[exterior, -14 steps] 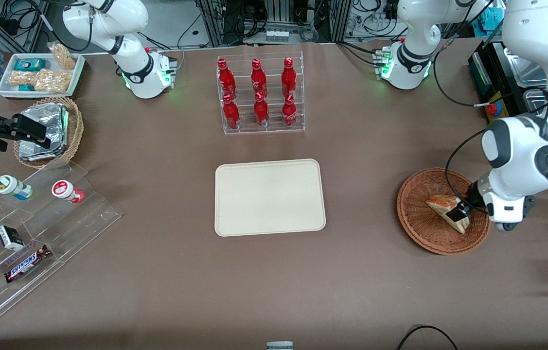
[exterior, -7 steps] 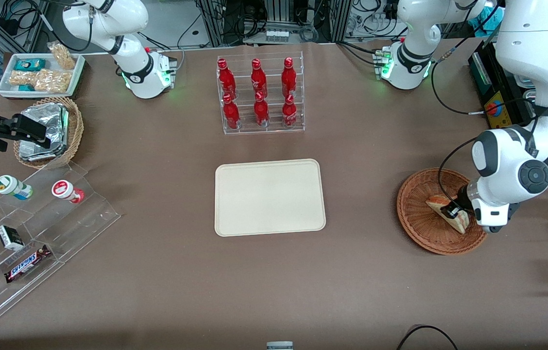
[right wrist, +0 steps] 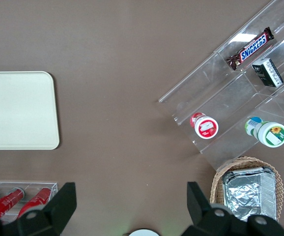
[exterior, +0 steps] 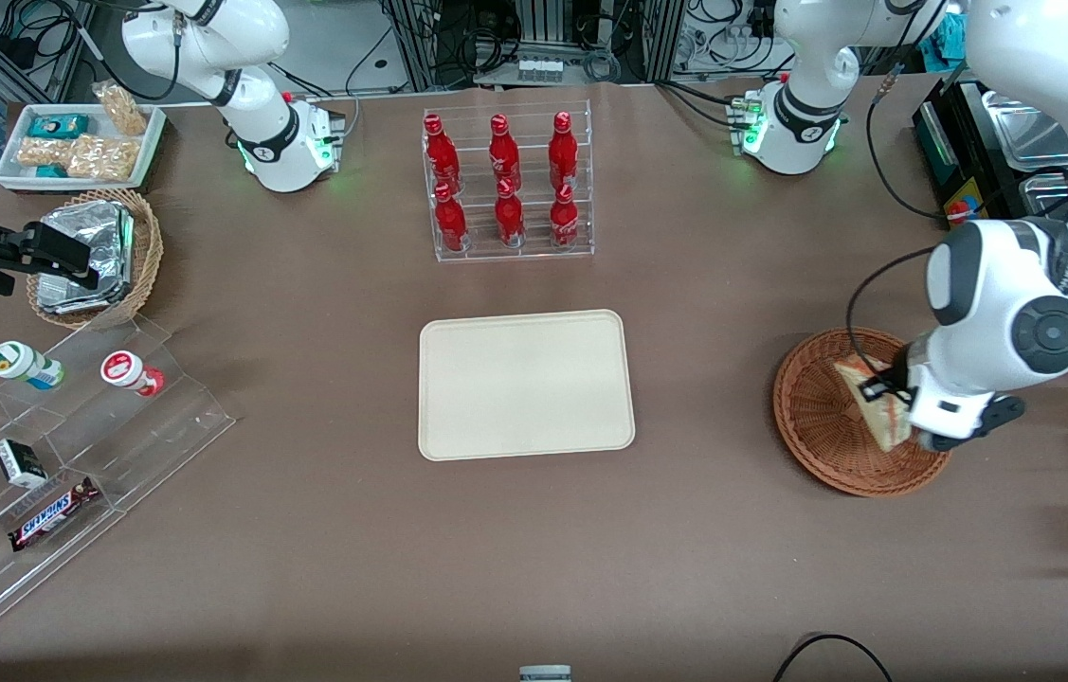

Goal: Place sandwich from basket to tray
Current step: 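Close the left gripper on the sandwich and lift it from the basket, then carry the sandwich with the left gripper over the cream tray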

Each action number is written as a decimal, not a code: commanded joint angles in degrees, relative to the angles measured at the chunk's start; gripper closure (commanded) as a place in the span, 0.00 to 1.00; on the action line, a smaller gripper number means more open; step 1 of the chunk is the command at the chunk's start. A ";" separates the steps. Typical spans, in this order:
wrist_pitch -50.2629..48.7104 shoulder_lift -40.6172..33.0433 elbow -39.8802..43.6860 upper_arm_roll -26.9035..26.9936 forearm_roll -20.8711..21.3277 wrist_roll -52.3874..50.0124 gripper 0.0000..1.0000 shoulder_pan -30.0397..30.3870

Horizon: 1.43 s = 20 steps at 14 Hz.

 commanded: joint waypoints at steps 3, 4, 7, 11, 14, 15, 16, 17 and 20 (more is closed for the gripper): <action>4.89 4.17 3.09 -0.01 -5.70 -0.64 1.00 -10.87; 7.00 5.48 3.96 -0.10 -5.80 -3.62 1.00 -13.33; 9.48 11.37 10.01 -0.10 -5.89 -14.16 1.00 -21.15; 9.57 17.52 18.36 -0.10 -5.98 -23.49 1.00 -28.28; 10.71 23.75 24.86 -0.37 -5.80 -29.38 1.00 -33.12; 11.93 25.60 26.80 -0.37 -5.89 -30.44 1.00 -33.74; 12.73 26.93 28.13 -0.80 -5.89 -30.89 1.00 -33.83; 13.17 27.81 28.84 -2.46 -5.80 -30.98 1.00 -33.75; 14.84 29.93 29.02 -4.23 -5.01 -30.46 1.00 -35.49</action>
